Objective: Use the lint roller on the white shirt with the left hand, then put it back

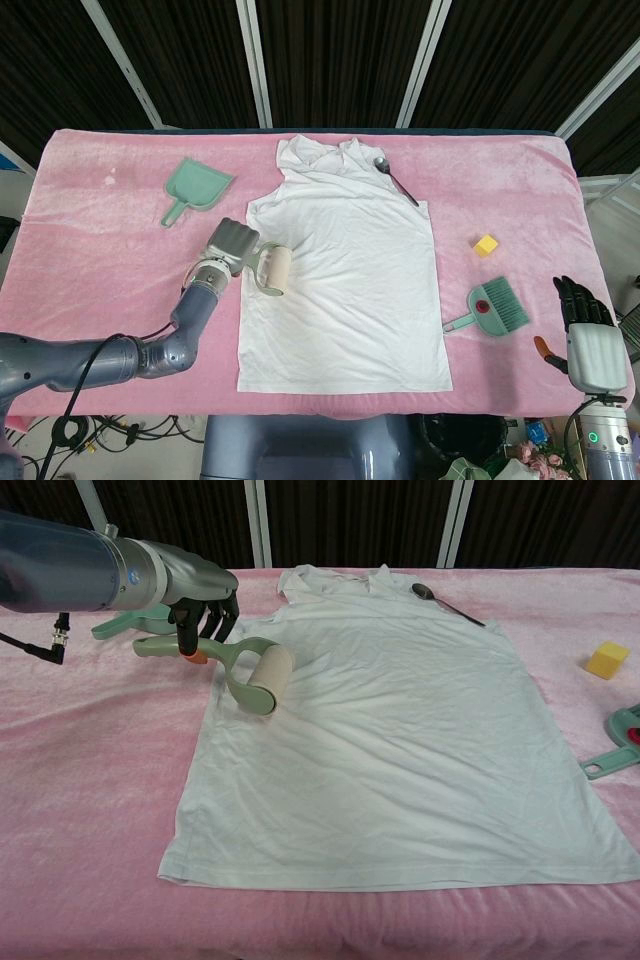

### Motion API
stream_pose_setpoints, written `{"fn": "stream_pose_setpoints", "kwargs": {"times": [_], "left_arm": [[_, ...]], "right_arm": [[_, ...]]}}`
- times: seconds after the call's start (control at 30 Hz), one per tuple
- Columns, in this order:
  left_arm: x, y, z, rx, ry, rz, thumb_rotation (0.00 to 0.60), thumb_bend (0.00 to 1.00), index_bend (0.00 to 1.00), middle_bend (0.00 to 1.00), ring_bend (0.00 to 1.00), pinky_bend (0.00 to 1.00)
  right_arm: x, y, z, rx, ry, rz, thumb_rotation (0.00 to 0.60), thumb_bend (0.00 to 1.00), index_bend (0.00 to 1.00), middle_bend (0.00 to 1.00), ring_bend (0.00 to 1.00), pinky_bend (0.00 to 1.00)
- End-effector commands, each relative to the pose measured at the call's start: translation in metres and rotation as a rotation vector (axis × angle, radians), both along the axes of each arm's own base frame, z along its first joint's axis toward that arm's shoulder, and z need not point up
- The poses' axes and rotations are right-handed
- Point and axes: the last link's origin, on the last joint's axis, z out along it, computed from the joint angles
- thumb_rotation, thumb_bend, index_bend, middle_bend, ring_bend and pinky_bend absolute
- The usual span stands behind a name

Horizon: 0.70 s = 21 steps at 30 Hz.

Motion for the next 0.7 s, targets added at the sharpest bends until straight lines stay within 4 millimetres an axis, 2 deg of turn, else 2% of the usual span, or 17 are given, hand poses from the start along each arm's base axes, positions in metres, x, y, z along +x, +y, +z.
{"fn": "stream_pose_setpoints", "kwargs": {"times": [0.03, 0.4, 0.7], "left_arm": [[-0.001, -0.001, -0.005, -0.005, 0.023, -0.006, 0.600, 0.55, 0.64, 0.61, 0.42, 0.48], [0.003, -0.003, -0.018, -0.002, 0.039, -0.026, 0.600, 0.55, 0.65, 0.61, 0.42, 0.49], [0.018, -0.006, -0.032, 0.024, 0.019, -0.033, 0.600, 0.55, 0.64, 0.61, 0.42, 0.50]], "right_arm": [[0.000, 0.000, 0.000, -0.001, -0.001, 0.000, 0.600, 0.12, 0.02, 0.08, 0.12, 0.21], [-0.001, 0.000, 0.001, 0.000, -0.010, -0.005, 0.600, 0.12, 0.02, 0.08, 0.12, 0.21], [-0.002, -0.001, 0.002, -0.001, -0.019, -0.004, 0.600, 0.12, 0.02, 0.08, 0.12, 0.22]]}}
